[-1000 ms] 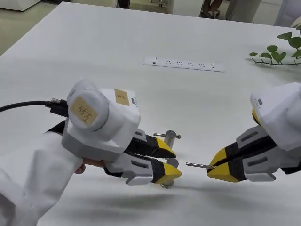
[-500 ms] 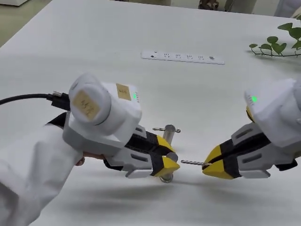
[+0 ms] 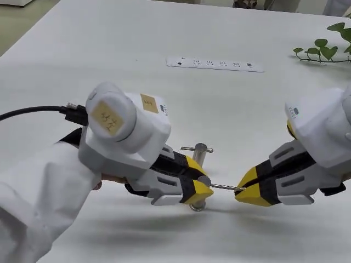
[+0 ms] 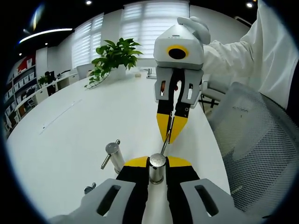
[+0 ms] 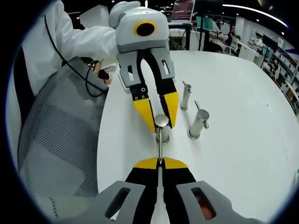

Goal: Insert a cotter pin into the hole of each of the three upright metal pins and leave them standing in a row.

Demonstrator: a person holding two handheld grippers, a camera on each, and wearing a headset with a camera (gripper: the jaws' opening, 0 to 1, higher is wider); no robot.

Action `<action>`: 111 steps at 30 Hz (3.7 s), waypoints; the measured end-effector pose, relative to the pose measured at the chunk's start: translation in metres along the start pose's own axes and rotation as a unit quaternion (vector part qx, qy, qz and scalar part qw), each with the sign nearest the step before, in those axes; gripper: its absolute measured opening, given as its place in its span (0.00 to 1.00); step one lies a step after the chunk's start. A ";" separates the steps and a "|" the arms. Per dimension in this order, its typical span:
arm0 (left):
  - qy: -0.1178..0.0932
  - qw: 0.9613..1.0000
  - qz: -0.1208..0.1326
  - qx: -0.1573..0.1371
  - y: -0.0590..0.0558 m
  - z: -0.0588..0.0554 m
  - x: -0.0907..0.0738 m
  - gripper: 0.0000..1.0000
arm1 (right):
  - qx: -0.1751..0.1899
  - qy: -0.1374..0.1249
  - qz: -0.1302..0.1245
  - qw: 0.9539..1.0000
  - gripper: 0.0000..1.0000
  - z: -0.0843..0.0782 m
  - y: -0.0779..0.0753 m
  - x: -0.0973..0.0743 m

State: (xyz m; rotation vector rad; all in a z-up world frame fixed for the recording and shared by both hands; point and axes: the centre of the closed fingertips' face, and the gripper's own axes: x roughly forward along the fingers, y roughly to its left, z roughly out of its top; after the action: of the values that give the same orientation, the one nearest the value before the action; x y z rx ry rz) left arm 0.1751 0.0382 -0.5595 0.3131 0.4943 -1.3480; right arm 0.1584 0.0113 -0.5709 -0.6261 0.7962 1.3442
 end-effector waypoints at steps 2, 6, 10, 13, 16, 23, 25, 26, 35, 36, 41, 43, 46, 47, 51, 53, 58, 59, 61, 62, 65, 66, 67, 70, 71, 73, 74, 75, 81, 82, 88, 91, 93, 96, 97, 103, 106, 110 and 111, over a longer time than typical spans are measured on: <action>0.003 1.000 0.000 0.003 -0.001 0.000 0.000 0.10 | -0.006 0.000 -0.006 1.000 0.00 0.002 -0.001 0.001; 0.008 1.000 -0.002 0.004 -0.001 0.001 0.001 0.10 | -0.004 0.004 -0.006 1.000 0.00 0.003 -0.002 0.005; 0.009 1.000 -0.001 0.002 -0.001 0.001 0.001 0.10 | -0.007 0.003 -0.008 1.000 0.00 0.002 -0.004 0.010; 0.009 1.000 -0.001 0.004 -0.002 0.002 0.001 0.10 | -0.011 -0.006 -0.005 1.000 0.00 0.010 -0.003 0.011; 0.009 1.000 -0.003 0.002 -0.001 0.002 0.002 0.10 | -0.016 -0.008 -0.002 1.000 0.00 0.014 -0.004 0.014; 0.007 1.000 -0.001 -0.003 0.000 0.003 0.003 0.10 | -0.020 -0.013 -0.002 1.000 0.00 0.021 -0.007 0.018; 0.008 1.000 -0.003 -0.002 0.000 0.002 0.004 0.10 | -0.030 -0.013 -0.001 0.999 0.00 0.023 -0.006 0.019; 0.009 1.000 -0.003 -0.001 0.000 0.003 0.004 0.10 | -0.037 -0.013 -0.001 0.999 0.00 0.023 -0.007 0.019; 0.009 1.000 -0.002 -0.006 0.001 0.002 0.004 0.10 | -0.036 -0.019 -0.026 0.999 0.09 0.023 -0.016 0.015; 0.009 1.000 -0.001 -0.007 0.001 0.002 0.004 0.10 | -0.030 -0.020 -0.025 0.999 0.10 0.023 -0.015 0.013; 0.009 1.000 0.001 -0.009 0.001 0.002 0.004 0.10 | -0.043 -0.017 -0.031 0.998 0.09 0.022 -0.013 0.008; 0.009 1.000 0.002 -0.009 0.001 0.002 0.004 0.10 | -0.039 -0.023 -0.035 0.998 0.08 0.023 -0.014 0.005; 0.010 1.000 0.004 -0.011 0.001 0.002 0.004 0.10 | -0.033 -0.033 -0.032 0.998 0.05 0.025 -0.012 0.002; 0.010 1.000 0.005 -0.011 0.001 0.002 0.004 0.10 | -0.036 -0.032 -0.032 0.998 0.05 0.025 -0.011 0.002; 0.009 1.000 0.006 -0.013 0.001 0.002 0.004 0.10 | -0.043 -0.033 -0.022 0.998 0.00 0.025 -0.005 0.003; 0.010 1.000 0.005 -0.011 0.001 0.002 0.004 0.10 | -0.044 -0.030 -0.024 0.998 0.00 0.024 -0.006 0.005; 0.012 1.000 0.004 -0.001 0.000 0.003 0.004 0.10 | -0.052 -0.031 -0.022 0.998 0.00 0.026 -0.007 0.009; 0.012 1.000 0.003 0.000 0.000 0.003 0.005 0.10 | -0.055 -0.030 -0.023 0.998 0.00 0.026 -0.007 0.010; 0.013 1.000 0.003 0.000 0.000 0.003 0.005 0.10 | -0.064 -0.029 -0.022 0.997 0.00 0.028 -0.007 0.011; 0.013 1.000 0.004 0.000 0.000 0.002 0.004 0.10 | -0.071 -0.027 -0.022 0.997 0.00 0.029 -0.007 0.012; 0.012 1.000 0.005 0.000 0.001 0.002 0.004 0.10 | -0.073 -0.025 -0.021 0.997 0.00 0.029 -0.007 0.012; 0.012 1.000 0.005 0.000 0.001 0.002 0.004 0.10 | -0.074 -0.025 -0.021 0.997 0.00 0.029 -0.007 0.012; 0.011 1.000 0.006 -0.004 0.001 0.002 0.004 0.10 | -0.073 -0.026 -0.021 0.997 0.00 0.029 -0.007 0.012; 0.011 1.000 0.006 0.002 0.000 0.002 0.004 0.10 | -0.073 -0.025 -0.022 0.997 0.00 0.030 -0.007 0.012; 0.012 1.000 0.007 0.006 0.000 0.002 0.004 0.10 | -0.071 -0.026 -0.022 0.997 0.00 0.030 -0.007 0.011; 0.012 1.000 0.005 0.008 -0.001 0.002 0.004 0.10 | -0.070 -0.027 -0.018 0.997 0.00 0.030 -0.005 0.011; 0.012 1.000 0.004 0.011 -0.001 0.002 0.004 0.10 | -0.071 -0.026 -0.018 0.997 0.00 0.030 -0.005 0.011; 0.013 1.000 0.005 0.020 -0.001 0.002 0.004 0.10 | -0.072 -0.026 -0.020 0.997 0.00 0.031 -0.005 0.011; 0.019 0.998 0.028 0.051 0.002 0.003 -0.005 0.20 | -0.058 -0.037 -0.023 0.997 0.05 0.035 -0.003 0.010; 0.019 0.998 0.029 0.051 0.002 0.002 -0.007 0.24 | -0.057 -0.039 -0.022 0.997 0.06 0.036 -0.002 0.009; -0.005 0.999 0.031 0.022 -0.008 0.000 -0.027 0.34 | -0.051 -0.042 -0.032 0.997 0.14 0.038 0.000 0.009; -0.035 0.999 0.039 -0.011 -0.010 0.002 -0.036 0.37 | -0.046 -0.047 -0.043 0.997 0.19 0.038 -0.003 0.012; -0.038 0.998 0.050 -0.025 -0.008 -0.004 -0.042 0.39 | -0.033 -0.057 -0.050 0.997 0.18 0.040 -0.004 0.014; -0.041 0.997 0.060 -0.040 -0.009 -0.014 -0.049 0.50 | -0.023 -0.062 -0.054 0.996 0.19 0.041 -0.004 0.019; -0.042 0.996 0.060 -0.044 -0.010 -0.016 -0.051 0.54 | -0.022 -0.064 -0.055 0.996 0.19 0.041 -0.004 0.020; -0.051 0.994 0.076 -0.062 -0.014 -0.022 -0.056 0.62 | -0.005 -0.072 -0.059 0.996 0.18 0.043 -0.008 0.029; -0.056 0.993 0.083 -0.070 -0.014 -0.024 -0.058 0.73 | 0.002 -0.075 -0.061 0.995 0.18 0.044 -0.010 0.031; -0.058 0.990 0.102 -0.079 -0.009 -0.028 -0.059 0.86 | 0.006 -0.078 -0.059 0.995 0.17 0.045 -0.010 0.034; -0.058 0.989 0.111 -0.084 -0.006 -0.030 -0.059 0.89 | 0.006 -0.078 -0.057 0.995 0.17 0.045 -0.009 0.035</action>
State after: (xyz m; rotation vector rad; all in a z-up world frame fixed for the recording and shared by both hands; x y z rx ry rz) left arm 0.1565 0.1021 -0.5548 0.1438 0.4578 -1.0940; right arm 0.1751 0.0667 -0.5719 -0.5418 0.6322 1.2661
